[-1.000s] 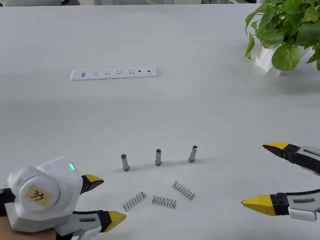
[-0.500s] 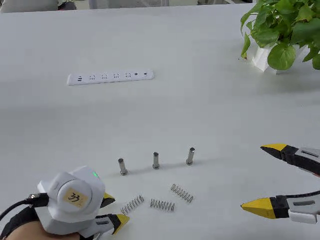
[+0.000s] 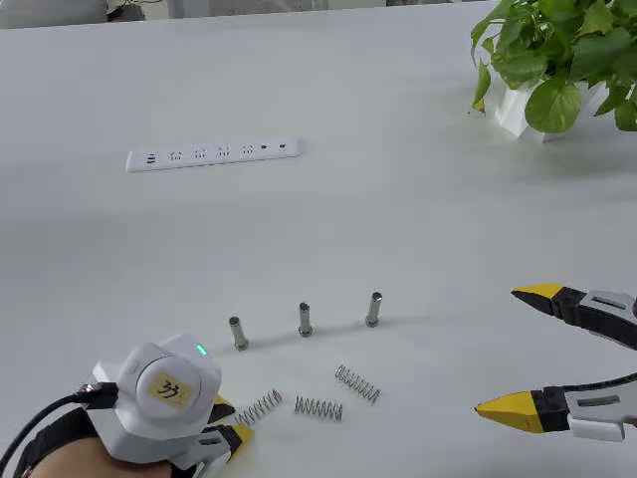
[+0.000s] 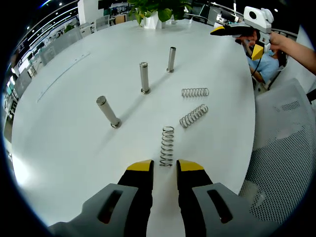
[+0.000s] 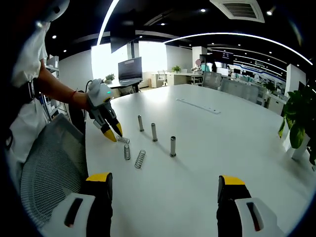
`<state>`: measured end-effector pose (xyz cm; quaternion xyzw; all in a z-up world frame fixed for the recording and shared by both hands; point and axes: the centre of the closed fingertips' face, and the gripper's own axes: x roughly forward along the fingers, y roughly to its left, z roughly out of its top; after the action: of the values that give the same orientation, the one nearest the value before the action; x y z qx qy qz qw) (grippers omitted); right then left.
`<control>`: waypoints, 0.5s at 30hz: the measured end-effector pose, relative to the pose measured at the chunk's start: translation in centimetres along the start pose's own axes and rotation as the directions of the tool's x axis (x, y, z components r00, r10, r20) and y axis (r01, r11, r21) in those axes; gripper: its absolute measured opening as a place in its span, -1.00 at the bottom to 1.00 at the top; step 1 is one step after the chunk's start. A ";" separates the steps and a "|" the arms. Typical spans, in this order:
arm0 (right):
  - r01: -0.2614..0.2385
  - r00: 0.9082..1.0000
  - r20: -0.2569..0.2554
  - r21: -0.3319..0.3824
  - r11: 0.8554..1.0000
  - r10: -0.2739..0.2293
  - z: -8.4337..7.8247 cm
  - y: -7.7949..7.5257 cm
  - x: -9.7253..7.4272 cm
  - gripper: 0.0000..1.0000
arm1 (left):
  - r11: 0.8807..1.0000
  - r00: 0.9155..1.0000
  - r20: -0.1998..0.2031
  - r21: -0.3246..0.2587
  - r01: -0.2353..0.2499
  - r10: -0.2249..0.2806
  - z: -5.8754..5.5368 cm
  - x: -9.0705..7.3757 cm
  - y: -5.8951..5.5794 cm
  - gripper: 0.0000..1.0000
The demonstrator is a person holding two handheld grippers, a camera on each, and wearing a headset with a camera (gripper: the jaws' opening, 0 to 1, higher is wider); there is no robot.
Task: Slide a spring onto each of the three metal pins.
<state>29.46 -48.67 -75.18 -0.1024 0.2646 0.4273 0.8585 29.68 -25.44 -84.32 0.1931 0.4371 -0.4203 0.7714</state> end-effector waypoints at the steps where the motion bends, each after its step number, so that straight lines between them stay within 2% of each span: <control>1: 0.000 1.000 -0.001 -0.001 1.000 0.000 0.0 0.0 0.0 0.74 | 1.000 1.000 -0.005 0.005 -0.001 0.001 0.0 -0.1 0.0 -0.72; 15: 0.005 1.000 0.000 0.006 1.000 -0.005 -0.3 0.3 -0.1 0.72 | 0.998 0.998 -0.065 0.059 0.009 -0.005 -0.3 0.0 0.0 -0.85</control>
<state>29.08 -48.71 -75.33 -0.1005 0.2655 0.4244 0.8599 29.54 -25.24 -84.49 0.2280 0.4497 -0.4292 0.7494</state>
